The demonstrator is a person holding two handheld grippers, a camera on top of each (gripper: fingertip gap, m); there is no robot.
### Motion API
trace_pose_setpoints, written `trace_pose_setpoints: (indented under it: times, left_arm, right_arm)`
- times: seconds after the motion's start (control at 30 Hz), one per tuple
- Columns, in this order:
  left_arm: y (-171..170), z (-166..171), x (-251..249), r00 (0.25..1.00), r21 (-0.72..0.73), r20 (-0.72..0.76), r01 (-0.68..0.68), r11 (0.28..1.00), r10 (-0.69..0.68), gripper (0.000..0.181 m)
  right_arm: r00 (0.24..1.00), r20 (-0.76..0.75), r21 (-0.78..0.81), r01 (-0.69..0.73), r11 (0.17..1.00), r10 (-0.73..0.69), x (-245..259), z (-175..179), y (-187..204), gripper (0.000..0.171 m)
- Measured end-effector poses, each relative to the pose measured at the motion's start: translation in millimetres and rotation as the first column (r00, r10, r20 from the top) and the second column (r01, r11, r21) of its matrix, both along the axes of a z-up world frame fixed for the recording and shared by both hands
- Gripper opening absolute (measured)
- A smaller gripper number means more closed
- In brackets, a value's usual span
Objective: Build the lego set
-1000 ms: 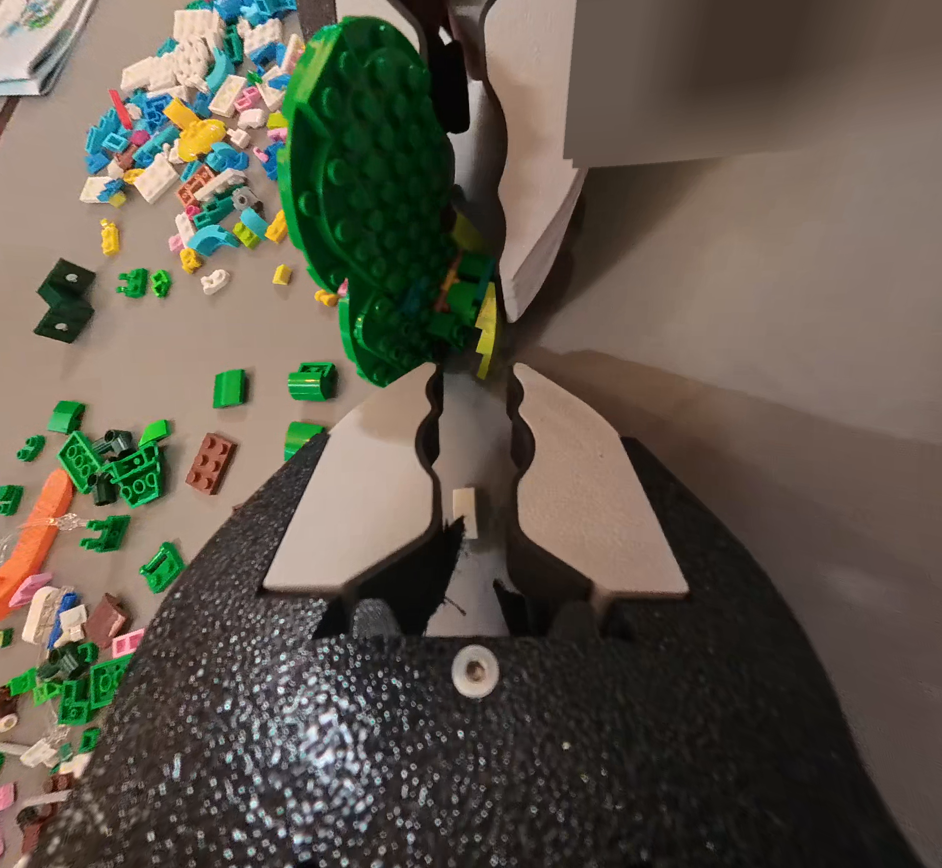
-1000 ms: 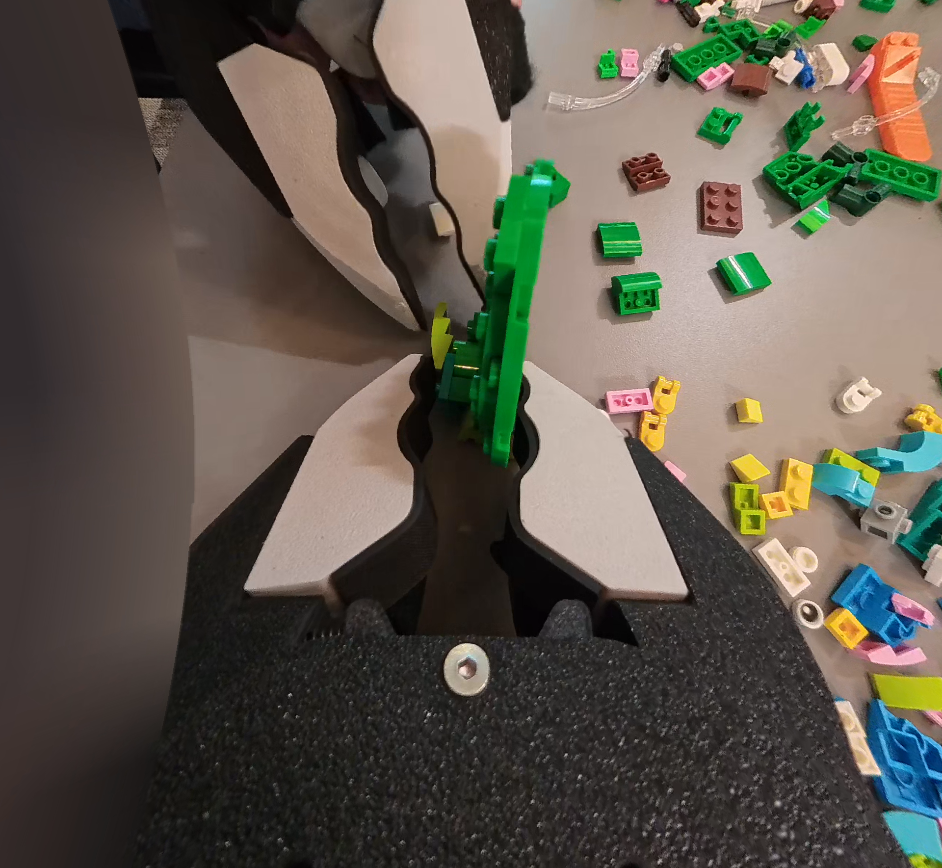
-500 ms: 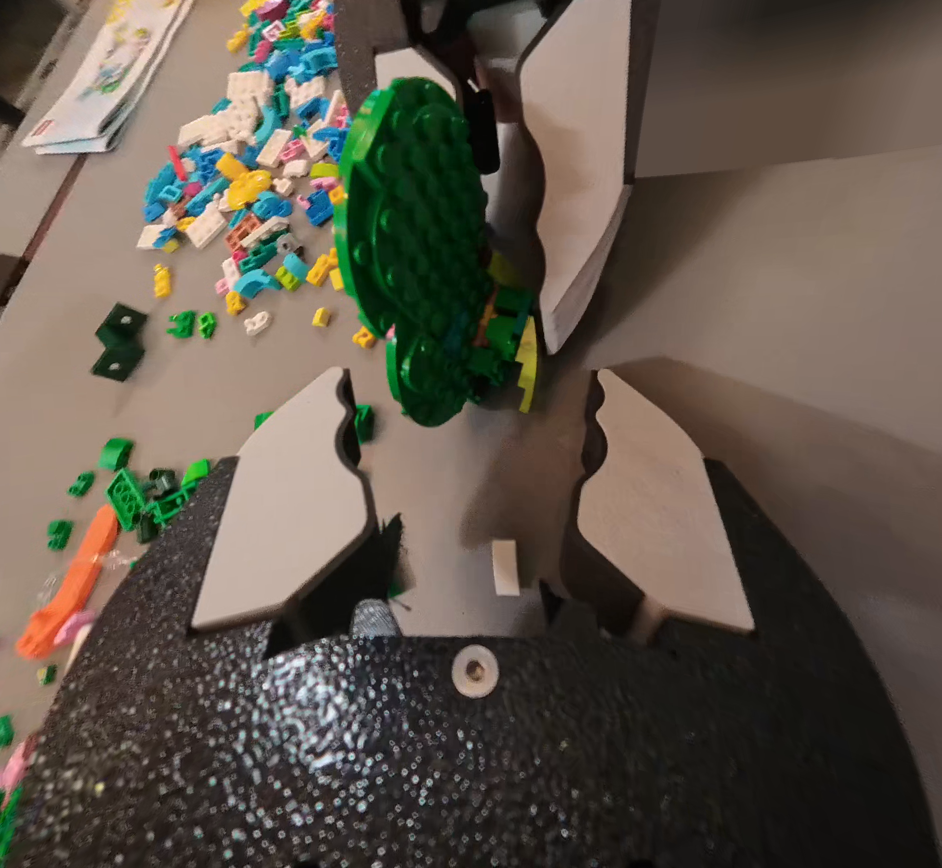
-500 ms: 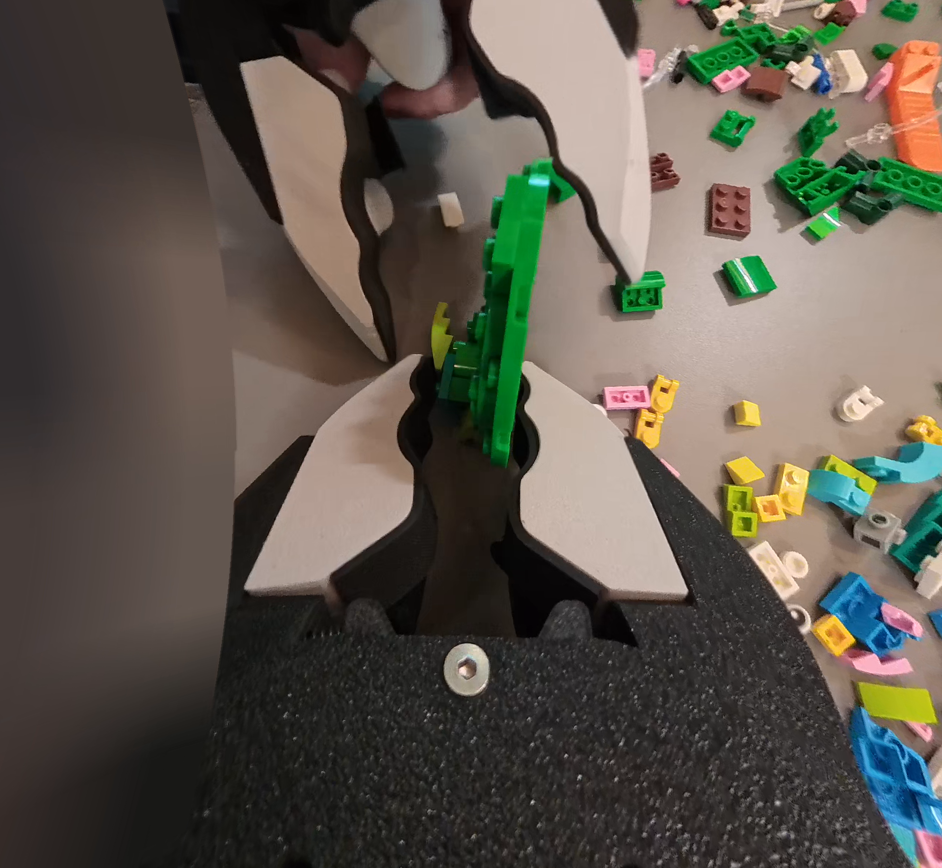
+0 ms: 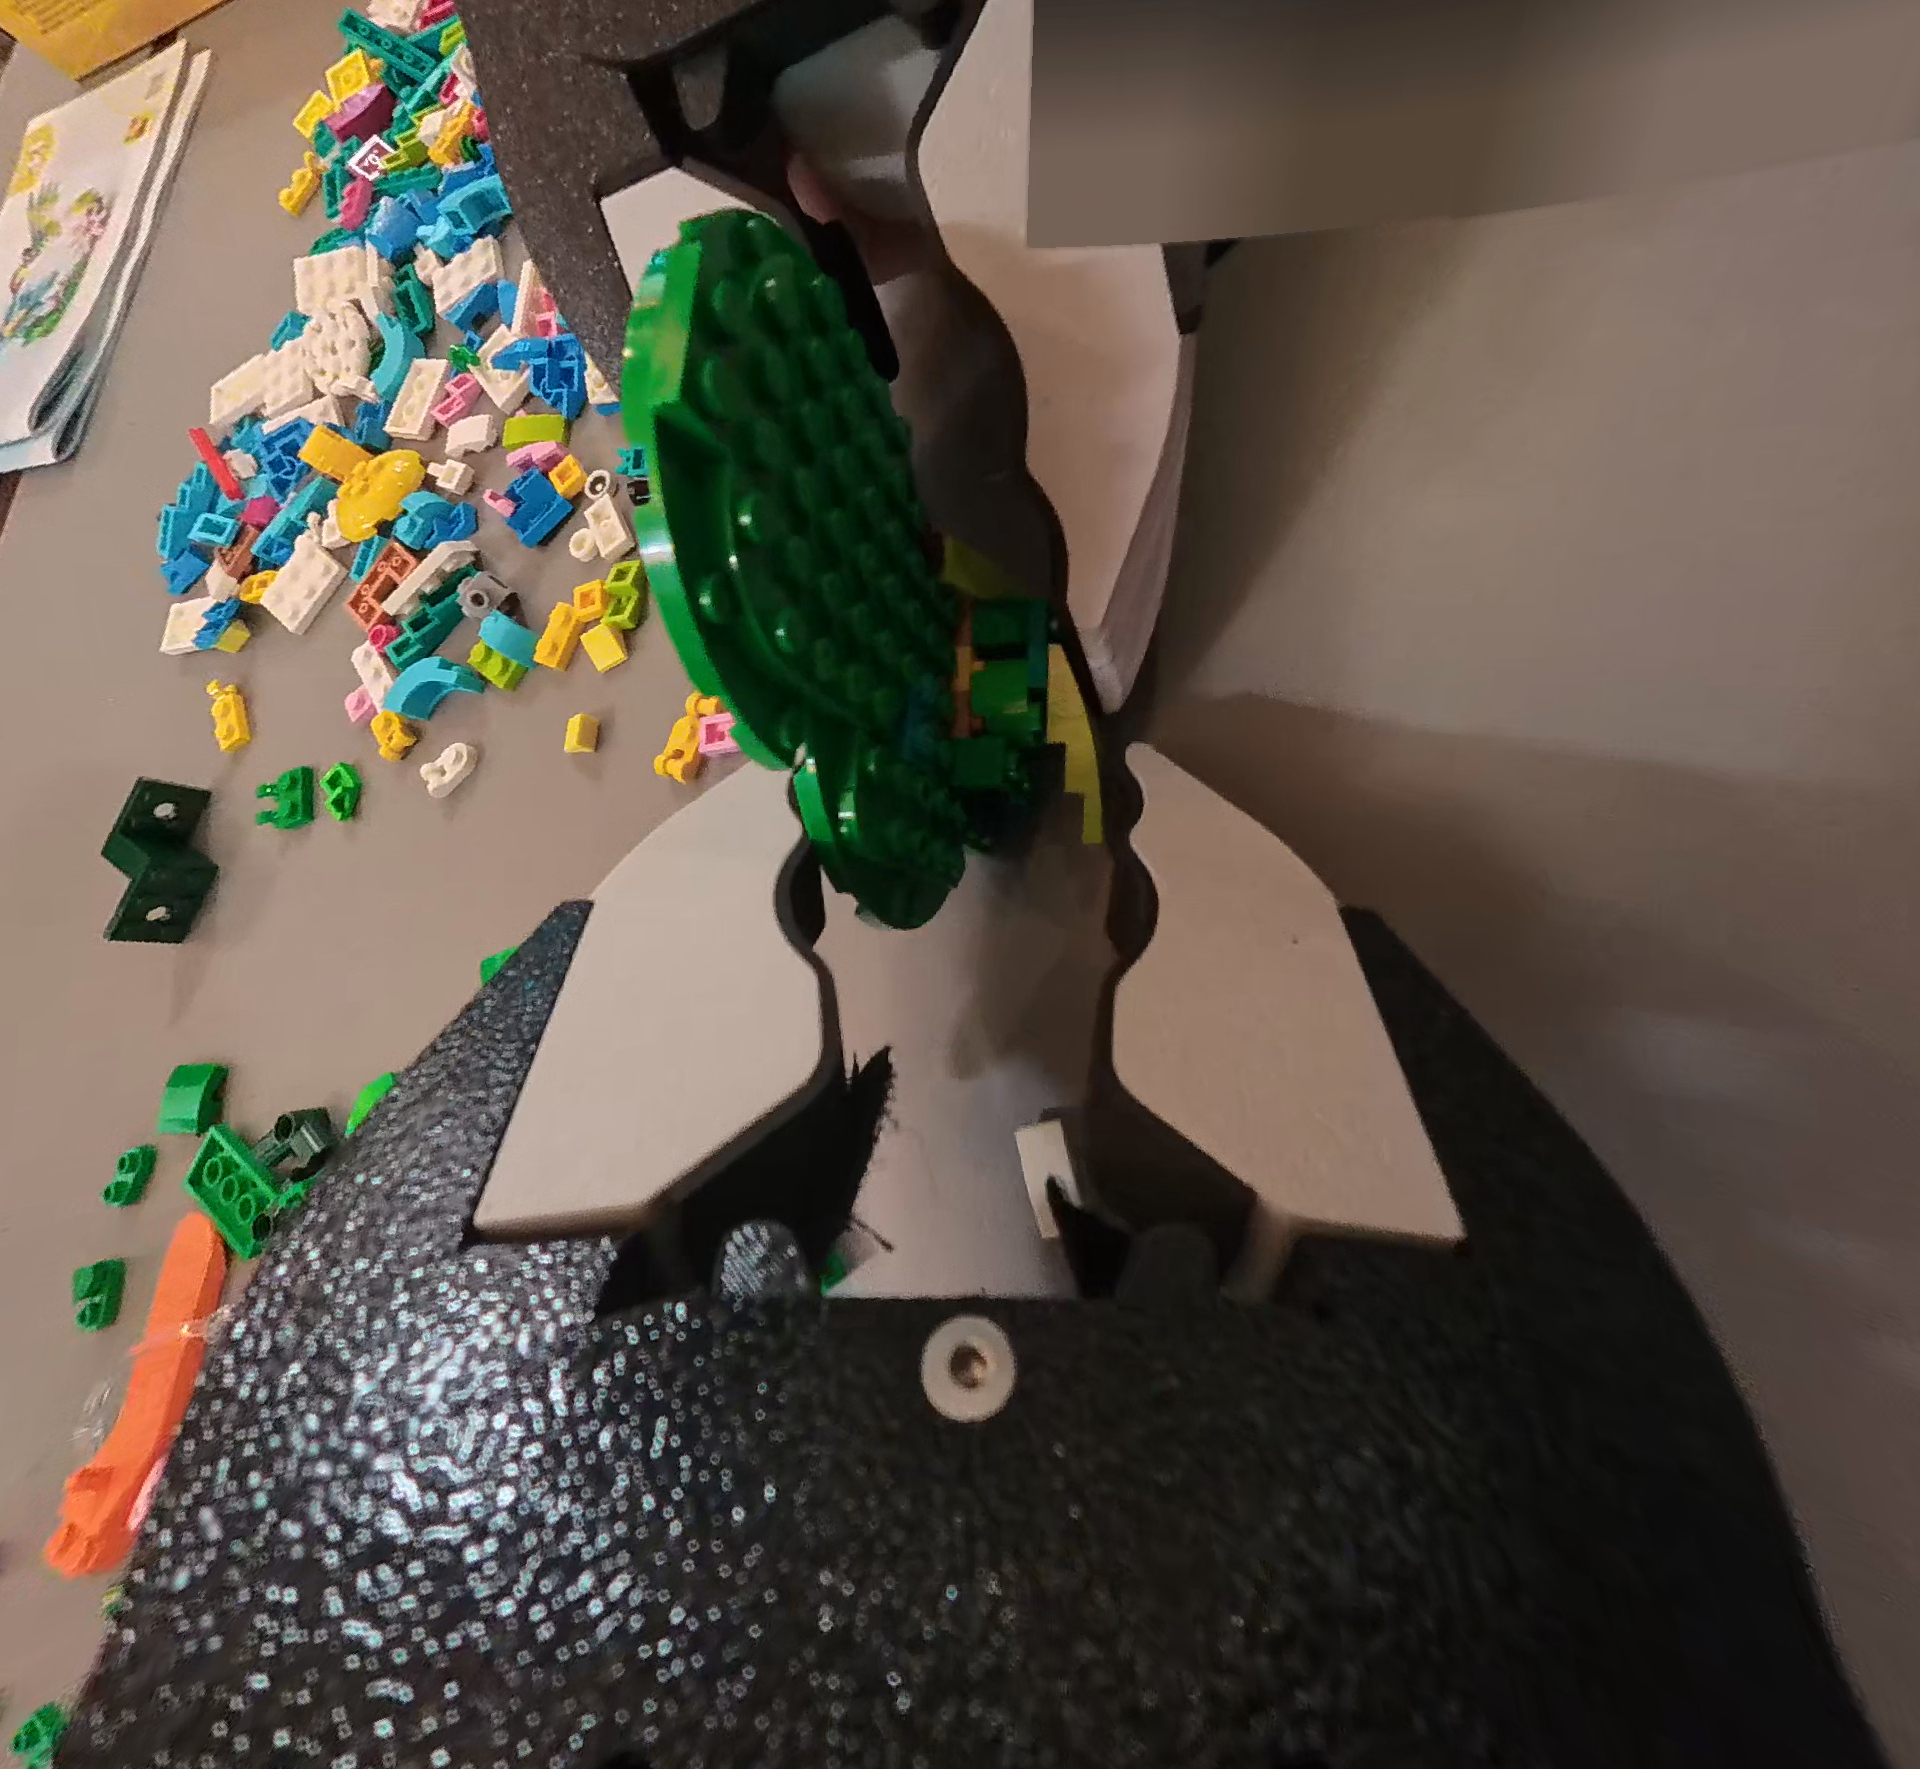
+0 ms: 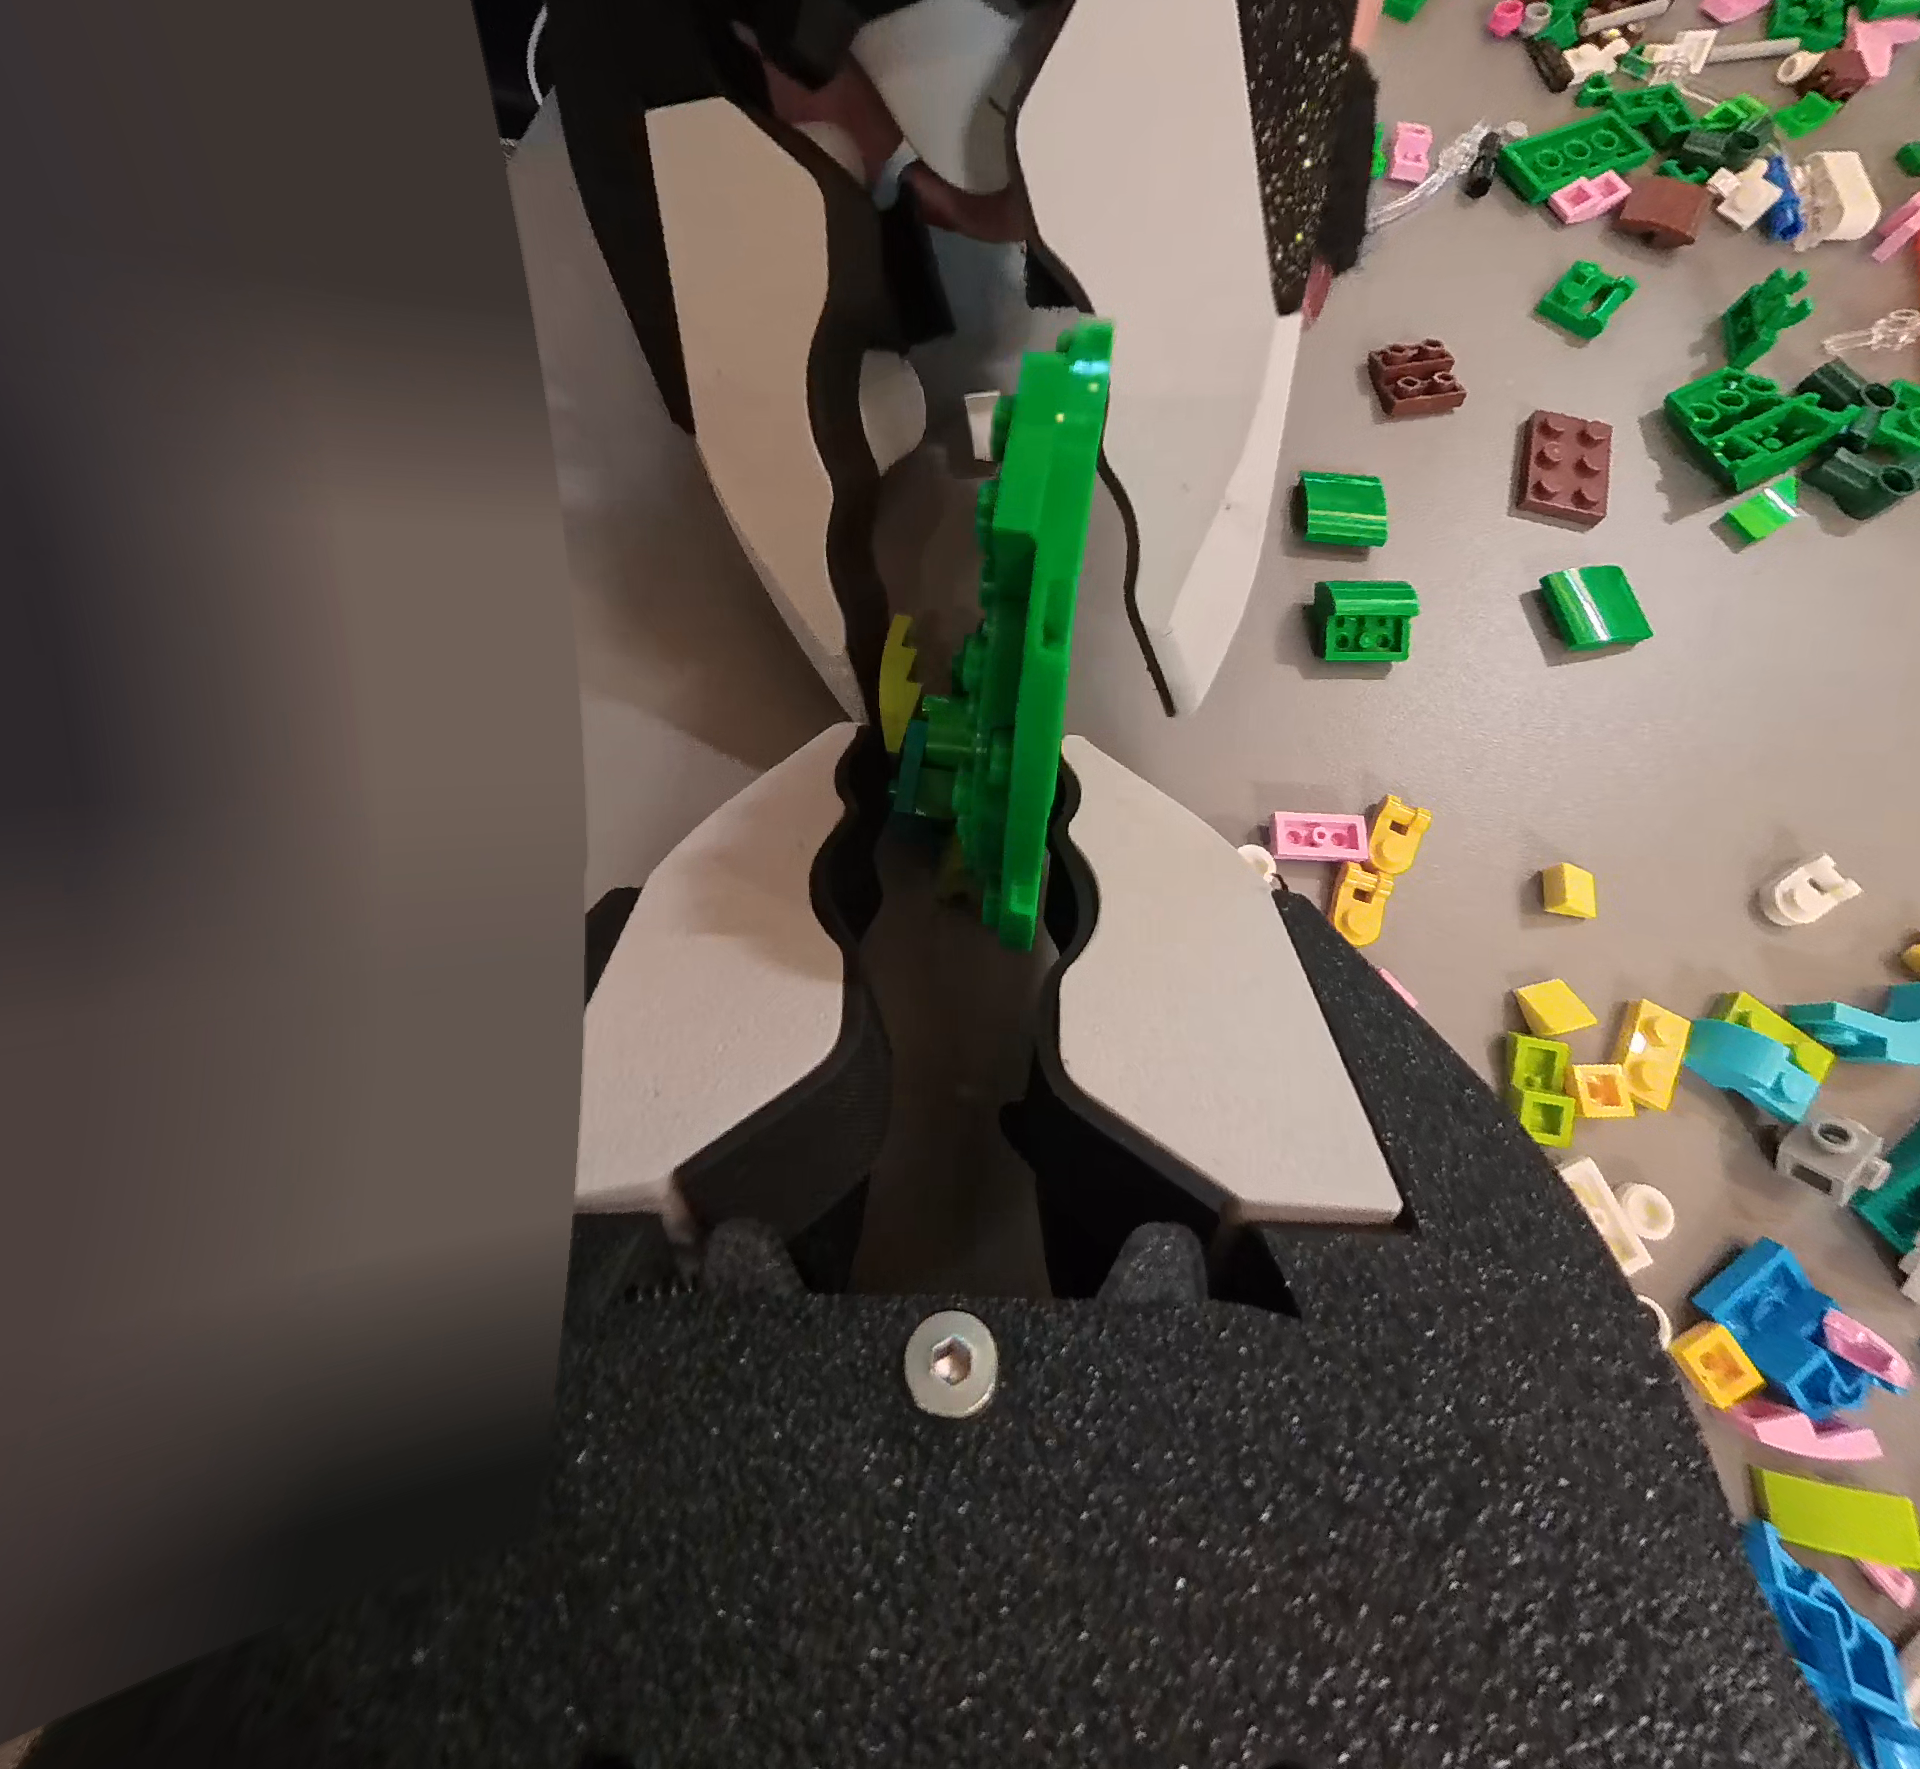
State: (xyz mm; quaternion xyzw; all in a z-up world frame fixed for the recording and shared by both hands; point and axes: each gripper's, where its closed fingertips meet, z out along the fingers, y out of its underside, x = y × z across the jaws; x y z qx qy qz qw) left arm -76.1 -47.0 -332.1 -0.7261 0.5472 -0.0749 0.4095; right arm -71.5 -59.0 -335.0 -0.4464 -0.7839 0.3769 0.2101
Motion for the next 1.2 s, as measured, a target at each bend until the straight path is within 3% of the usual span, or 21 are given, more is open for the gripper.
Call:
trace_pose_setpoints:
  times: [0.5,0.63,0.93,1.2]
  left_arm:
    - [-5.1,2.0,2.6,0.996,-0.06,0.092,0.015,0.998,-0.009,0.043]
    - [-6.3,-5.0,4.7,0.993,-0.132,0.119,0.007,0.991,0.009,0.044]
    - [-6.2,-5.3,4.0,0.989,-0.159,0.145,0.003,0.987,0.02,0.033]
    - [-5.7,-5.3,4.1,0.99,-0.142,0.139,0.005,0.99,0.015,0.037]
  right_arm:
    - [1.0,-0.002,0.005,-0.004,1.0,0.004,-0.2,-0.3,-0.8,0.029]
    - [1.0,-0.002,0.004,-0.005,1.0,0.005,-0.2,-0.3,-0.8,0.029]
    - [1.0,-0.003,0.007,-0.001,1.0,0.001,-0.6,-0.5,-0.4,0.03]
    - [1.0,-0.002,0.009,-0.004,1.0,0.004,-0.7,-0.7,-0.6,0.029]
